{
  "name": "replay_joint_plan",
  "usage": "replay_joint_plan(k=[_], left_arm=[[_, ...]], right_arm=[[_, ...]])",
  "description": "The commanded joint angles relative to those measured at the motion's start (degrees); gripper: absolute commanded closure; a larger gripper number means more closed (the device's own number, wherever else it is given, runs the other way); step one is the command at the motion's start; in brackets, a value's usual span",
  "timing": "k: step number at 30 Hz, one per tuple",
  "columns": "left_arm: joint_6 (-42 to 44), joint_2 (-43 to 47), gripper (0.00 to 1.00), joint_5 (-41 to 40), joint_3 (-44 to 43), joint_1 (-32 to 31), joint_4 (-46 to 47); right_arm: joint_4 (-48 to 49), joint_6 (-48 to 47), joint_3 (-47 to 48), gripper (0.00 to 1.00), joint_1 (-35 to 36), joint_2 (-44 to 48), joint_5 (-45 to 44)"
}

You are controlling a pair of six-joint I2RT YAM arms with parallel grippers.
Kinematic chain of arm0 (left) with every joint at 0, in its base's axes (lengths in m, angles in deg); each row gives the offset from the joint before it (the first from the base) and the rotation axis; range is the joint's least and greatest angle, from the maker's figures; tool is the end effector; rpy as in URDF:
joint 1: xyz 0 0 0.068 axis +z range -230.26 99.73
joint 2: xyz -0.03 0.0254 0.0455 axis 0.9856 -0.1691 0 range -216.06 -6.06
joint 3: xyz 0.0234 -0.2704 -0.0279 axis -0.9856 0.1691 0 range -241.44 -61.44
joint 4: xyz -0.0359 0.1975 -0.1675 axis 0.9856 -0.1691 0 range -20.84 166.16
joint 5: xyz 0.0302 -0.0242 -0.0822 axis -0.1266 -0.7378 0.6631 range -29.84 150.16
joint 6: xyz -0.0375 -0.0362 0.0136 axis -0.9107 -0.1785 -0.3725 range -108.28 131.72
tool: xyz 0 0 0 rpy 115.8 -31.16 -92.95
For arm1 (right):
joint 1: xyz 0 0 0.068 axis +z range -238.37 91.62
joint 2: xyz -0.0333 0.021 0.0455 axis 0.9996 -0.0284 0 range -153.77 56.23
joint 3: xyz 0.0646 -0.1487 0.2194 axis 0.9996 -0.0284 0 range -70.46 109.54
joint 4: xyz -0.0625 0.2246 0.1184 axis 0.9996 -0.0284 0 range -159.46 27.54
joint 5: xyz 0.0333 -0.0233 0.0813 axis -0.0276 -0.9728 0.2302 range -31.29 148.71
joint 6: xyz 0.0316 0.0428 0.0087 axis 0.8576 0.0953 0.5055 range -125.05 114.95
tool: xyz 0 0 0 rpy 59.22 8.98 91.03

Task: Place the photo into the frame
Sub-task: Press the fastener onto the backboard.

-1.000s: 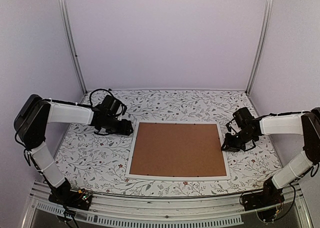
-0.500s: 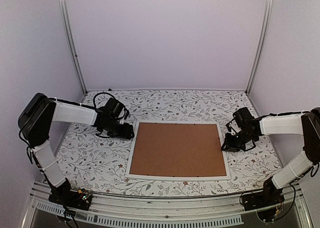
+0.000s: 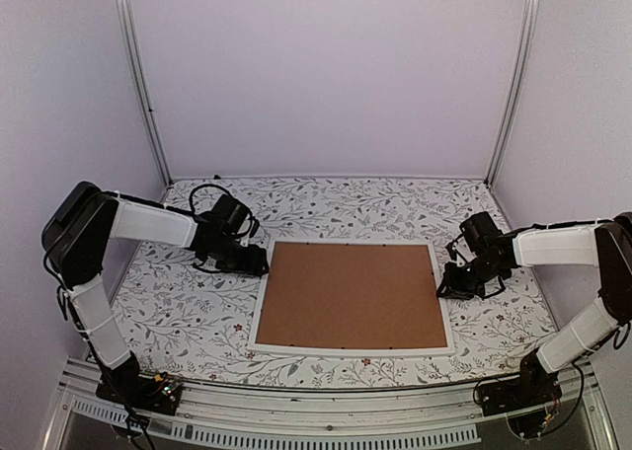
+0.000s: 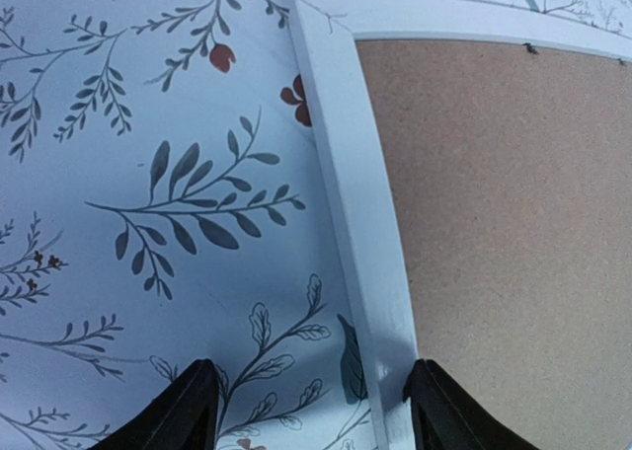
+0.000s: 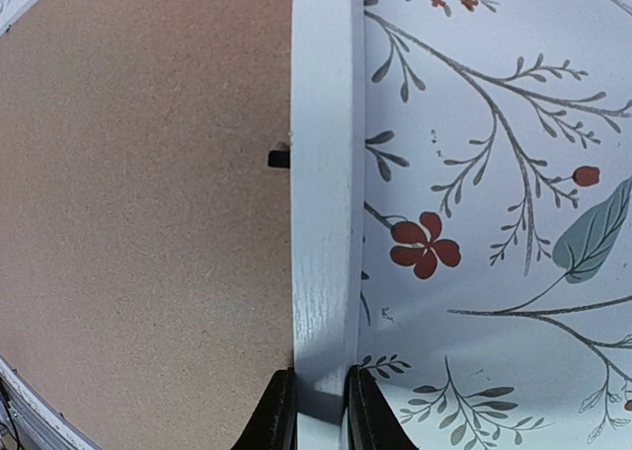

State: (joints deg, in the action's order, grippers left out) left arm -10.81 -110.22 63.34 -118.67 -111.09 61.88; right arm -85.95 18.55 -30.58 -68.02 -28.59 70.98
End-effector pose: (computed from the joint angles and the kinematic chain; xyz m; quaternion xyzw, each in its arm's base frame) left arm 0.2982 -0.1802 0.1356 0.0770 0.9652 -0.1356 0.2100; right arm 0.2335 0.0947 0.1447 0.0077 0.9769 0.1670 0.1332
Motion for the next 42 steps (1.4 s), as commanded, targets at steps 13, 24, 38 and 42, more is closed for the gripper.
replay_joint_plan(k=[13, 24, 38, 42], left_arm=[[-2.39, -3.76, 0.32, -1.43, -0.05, -6.32, -0.31], [-3.47, -1.43, 0.32, -3.03, 2.07, -8.48, 0.25], [-4.01, 13.0, 0.29, -4.7, 7.9, -7.8, -4.08], [-5.34, 16.72, 0.27, -4.59, 11.71, -7.76, -4.77]], right_arm=[[1.95, 0.89, -1.0, 0.83, 0.82, -0.08, 1.69], [1.92, 1.06, -1.21, 0.83, 0.83, -0.27, 1.26], [1.6, 1.37, -1.38, 0.83, 0.82, 0.0, 0.34], [1.73, 1.2, -1.47, 0.83, 0.84, -0.02, 0.28]])
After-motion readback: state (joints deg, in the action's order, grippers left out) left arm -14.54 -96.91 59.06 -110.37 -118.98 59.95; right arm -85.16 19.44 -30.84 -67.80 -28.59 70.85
